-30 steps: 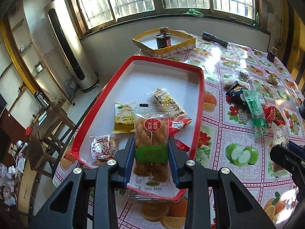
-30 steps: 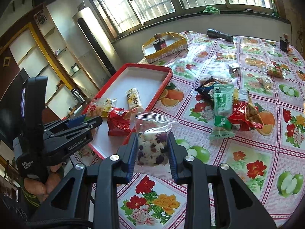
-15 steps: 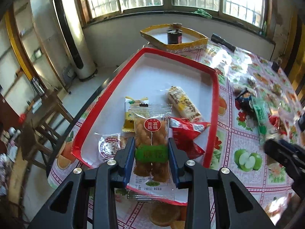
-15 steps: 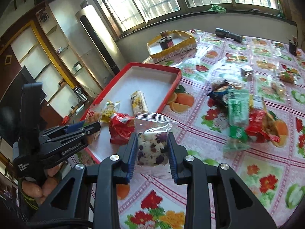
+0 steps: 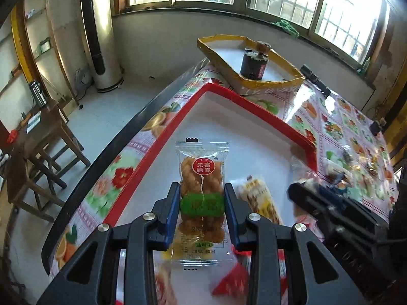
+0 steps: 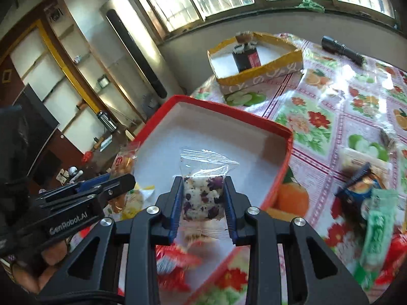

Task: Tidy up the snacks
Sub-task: 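Lower both snacks into the red-rimmed tray and open both tools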

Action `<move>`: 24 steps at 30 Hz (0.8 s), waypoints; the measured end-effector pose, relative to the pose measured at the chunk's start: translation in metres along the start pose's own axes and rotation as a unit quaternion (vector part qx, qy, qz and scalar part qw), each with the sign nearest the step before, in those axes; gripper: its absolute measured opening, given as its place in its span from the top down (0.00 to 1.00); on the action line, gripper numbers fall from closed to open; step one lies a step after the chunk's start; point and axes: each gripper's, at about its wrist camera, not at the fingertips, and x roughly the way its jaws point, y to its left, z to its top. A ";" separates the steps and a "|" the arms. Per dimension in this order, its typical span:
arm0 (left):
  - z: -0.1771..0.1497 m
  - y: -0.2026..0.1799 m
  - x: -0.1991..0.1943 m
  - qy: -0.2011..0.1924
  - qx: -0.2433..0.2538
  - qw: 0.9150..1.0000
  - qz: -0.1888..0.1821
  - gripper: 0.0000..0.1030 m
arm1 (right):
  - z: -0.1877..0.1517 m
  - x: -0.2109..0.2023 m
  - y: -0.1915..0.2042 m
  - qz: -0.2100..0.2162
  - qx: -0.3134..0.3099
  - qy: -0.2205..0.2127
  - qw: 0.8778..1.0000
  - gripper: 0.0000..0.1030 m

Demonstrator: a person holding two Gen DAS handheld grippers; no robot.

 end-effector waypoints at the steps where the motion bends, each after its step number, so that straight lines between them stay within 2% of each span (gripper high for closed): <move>1: 0.001 -0.001 0.005 0.003 -0.001 1.000 0.005 0.68 | 0.001 0.005 -0.001 0.000 0.003 0.004 1.000 0.68; 9: 0.002 -0.005 0.031 0.024 0.012 0.999 0.030 0.68 | 0.003 0.033 -0.008 -0.013 -0.005 0.026 1.000 0.68; 12: 0.003 -0.007 0.032 0.024 0.020 0.999 0.027 0.66 | 0.004 0.036 -0.012 -0.013 0.004 0.032 0.999 0.65; 14: 0.004 -0.007 0.030 0.024 0.019 0.999 0.028 0.65 | 0.004 0.035 -0.015 -0.009 0.010 0.032 0.999 0.59; 17: 0.005 -0.003 0.024 0.019 0.010 0.999 0.033 0.59 | 0.005 0.024 -0.017 0.000 0.021 0.018 1.000 0.53; 20: 0.003 0.000 0.007 0.008 -0.003 0.999 0.034 0.54 | 0.005 0.000 -0.020 0.013 0.034 -0.009 0.999 0.52; 23: -0.001 -0.002 -0.010 -0.005 -0.013 1.000 0.025 0.43 | -0.001 -0.029 -0.030 0.020 0.055 -0.037 0.998 0.52; 24: -0.004 -0.004 -0.018 -0.012 -0.014 1.000 0.021 0.42 | -0.006 -0.037 -0.035 0.022 0.066 -0.043 0.997 0.51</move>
